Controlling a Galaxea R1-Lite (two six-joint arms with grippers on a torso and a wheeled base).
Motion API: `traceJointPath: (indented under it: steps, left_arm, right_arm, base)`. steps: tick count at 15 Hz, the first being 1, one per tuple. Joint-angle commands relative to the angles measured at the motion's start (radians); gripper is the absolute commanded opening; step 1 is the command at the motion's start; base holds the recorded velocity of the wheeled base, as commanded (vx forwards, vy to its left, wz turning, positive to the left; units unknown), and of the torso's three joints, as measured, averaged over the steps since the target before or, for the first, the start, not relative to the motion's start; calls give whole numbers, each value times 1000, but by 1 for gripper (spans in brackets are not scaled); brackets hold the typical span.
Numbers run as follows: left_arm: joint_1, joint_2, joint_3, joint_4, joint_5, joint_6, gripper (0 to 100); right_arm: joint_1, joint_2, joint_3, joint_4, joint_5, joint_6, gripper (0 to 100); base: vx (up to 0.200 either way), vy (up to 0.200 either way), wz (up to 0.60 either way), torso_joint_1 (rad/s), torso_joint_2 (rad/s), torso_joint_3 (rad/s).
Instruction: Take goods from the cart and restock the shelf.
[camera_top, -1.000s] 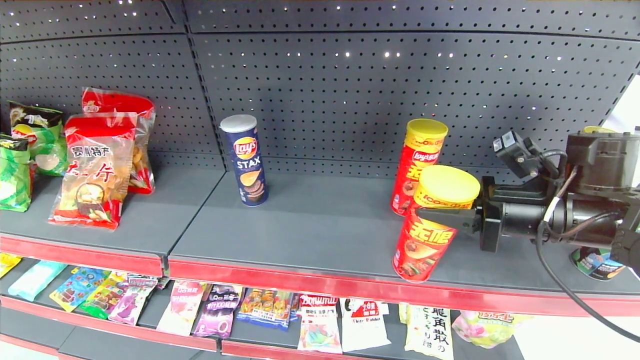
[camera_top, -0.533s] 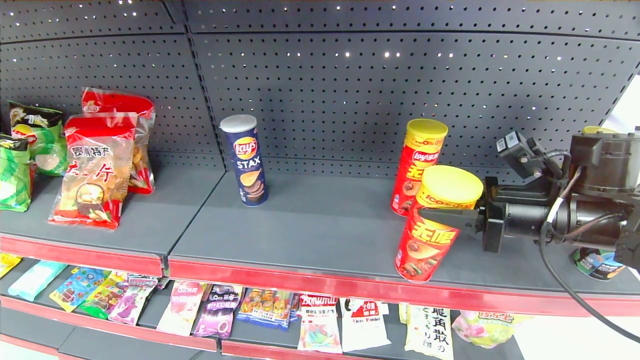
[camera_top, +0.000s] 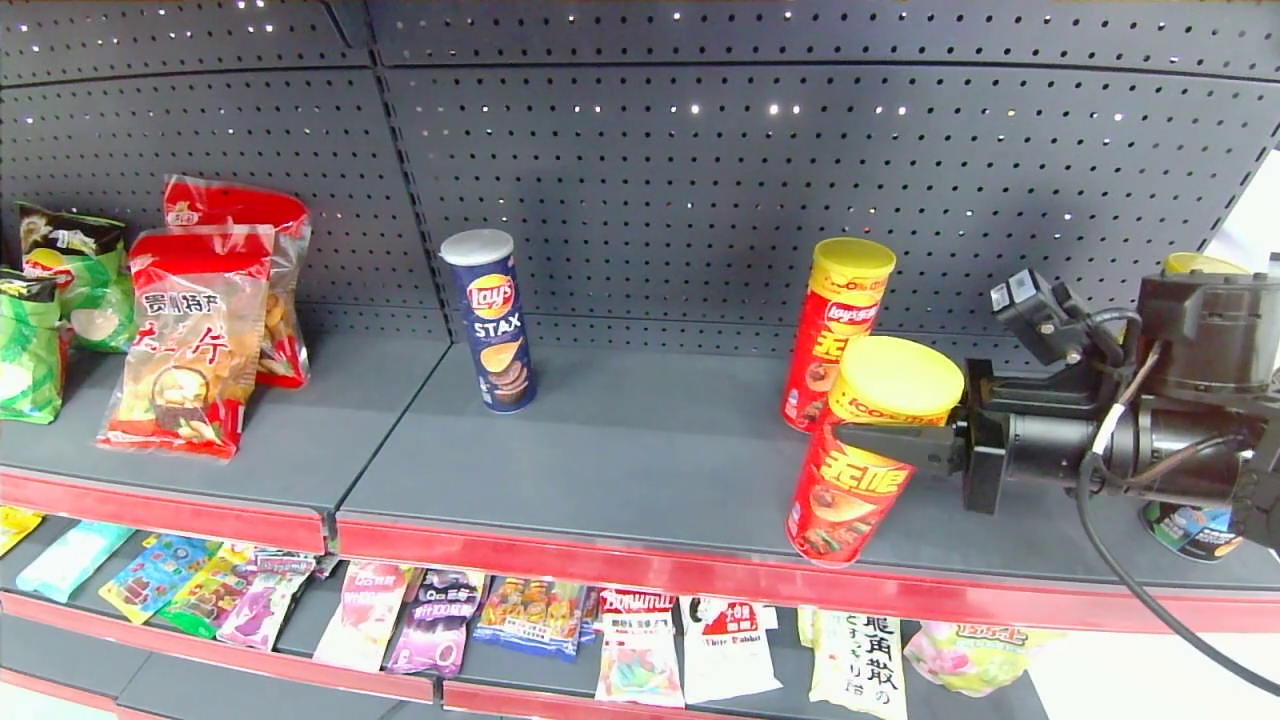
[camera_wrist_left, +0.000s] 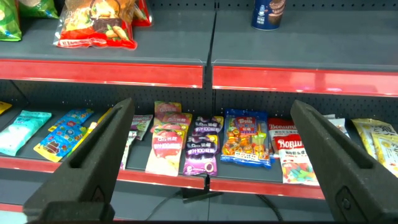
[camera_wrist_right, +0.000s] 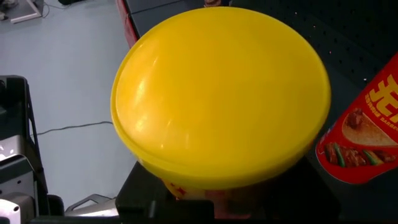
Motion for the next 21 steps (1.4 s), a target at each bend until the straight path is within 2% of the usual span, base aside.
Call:
traceJointPath:
  steps: [1,9,12,18,21]
  left_arm:
    - [0,0,0,0,0,0,100]
    - [0,0,0,0,0,0,100]
    - [1,0,0,0,0,0,100]
    - [0,0,0,0,0,0,100]
    - [1,0,0,0,0,0,100]
  right_arm:
    - [-1,4,3,4,1,-1,100]
    - [-2,-11,7,4,-14,4,100]
    - [-11,-65,59,8,-40,14,100]
    - [-51,-207,98,192,-74,16,100]
    - [-62,-229,96,220,-80,17,100]
  base:
    - [0,0,0,0,0,0]
    - [0,0,0,0,0,0]
    - [0,0,0,0,0,0]
    - [0,0,0,0,0,0]
    - [0,0,0,0,0,0]
